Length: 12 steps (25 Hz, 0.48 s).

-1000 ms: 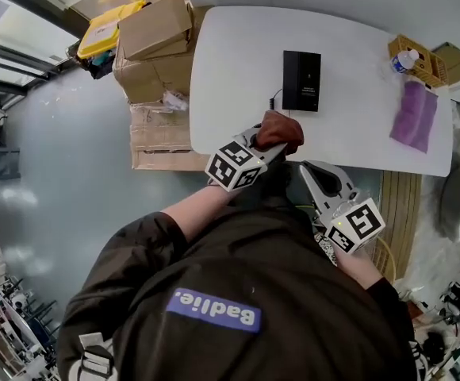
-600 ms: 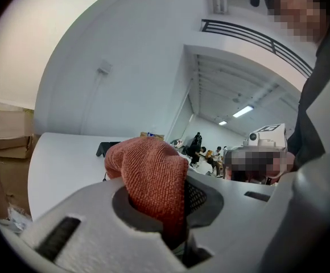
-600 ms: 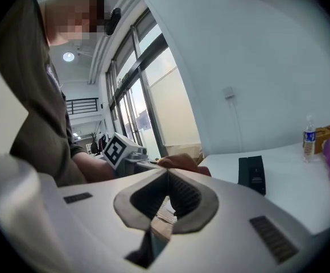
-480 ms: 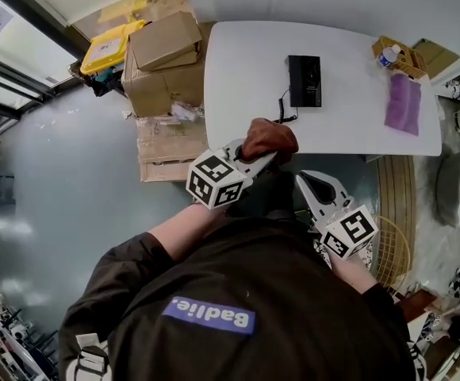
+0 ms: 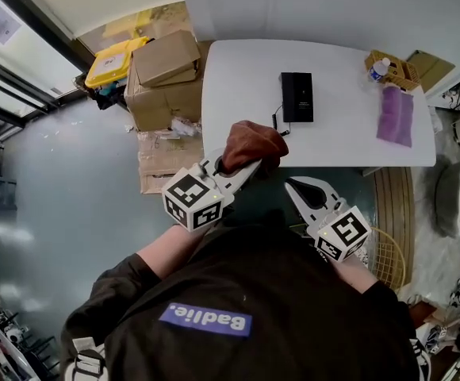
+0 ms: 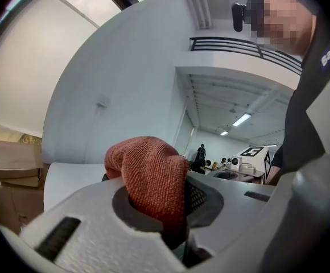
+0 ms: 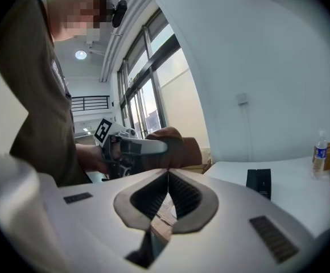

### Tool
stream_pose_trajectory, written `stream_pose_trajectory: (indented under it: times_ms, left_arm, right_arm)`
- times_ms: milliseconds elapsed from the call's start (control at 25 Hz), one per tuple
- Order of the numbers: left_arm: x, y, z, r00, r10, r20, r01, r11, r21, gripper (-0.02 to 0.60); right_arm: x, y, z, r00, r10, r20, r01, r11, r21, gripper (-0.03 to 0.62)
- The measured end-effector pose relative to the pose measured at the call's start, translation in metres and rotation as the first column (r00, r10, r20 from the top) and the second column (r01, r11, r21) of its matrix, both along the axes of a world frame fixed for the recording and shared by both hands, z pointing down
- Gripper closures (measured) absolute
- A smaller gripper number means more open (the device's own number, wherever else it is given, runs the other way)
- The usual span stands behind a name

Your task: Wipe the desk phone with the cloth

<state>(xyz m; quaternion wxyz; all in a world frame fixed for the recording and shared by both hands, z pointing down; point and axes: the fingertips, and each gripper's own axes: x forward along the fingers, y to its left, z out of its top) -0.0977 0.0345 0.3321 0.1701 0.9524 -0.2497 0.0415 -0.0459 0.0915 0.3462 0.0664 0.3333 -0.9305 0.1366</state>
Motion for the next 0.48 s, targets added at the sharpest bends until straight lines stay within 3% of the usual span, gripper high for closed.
stream_pose_trajectory:
  times_ms: [480]
  left_arm:
    - [0.010,0.016,-0.007,0.999,-0.035,-0.029,0.035,0.999,0.009,0.538]
  right_arm:
    - [0.000,-0.012,-0.003,0.998,-0.058,0.015,0.058,0.998,-0.004,0.563]
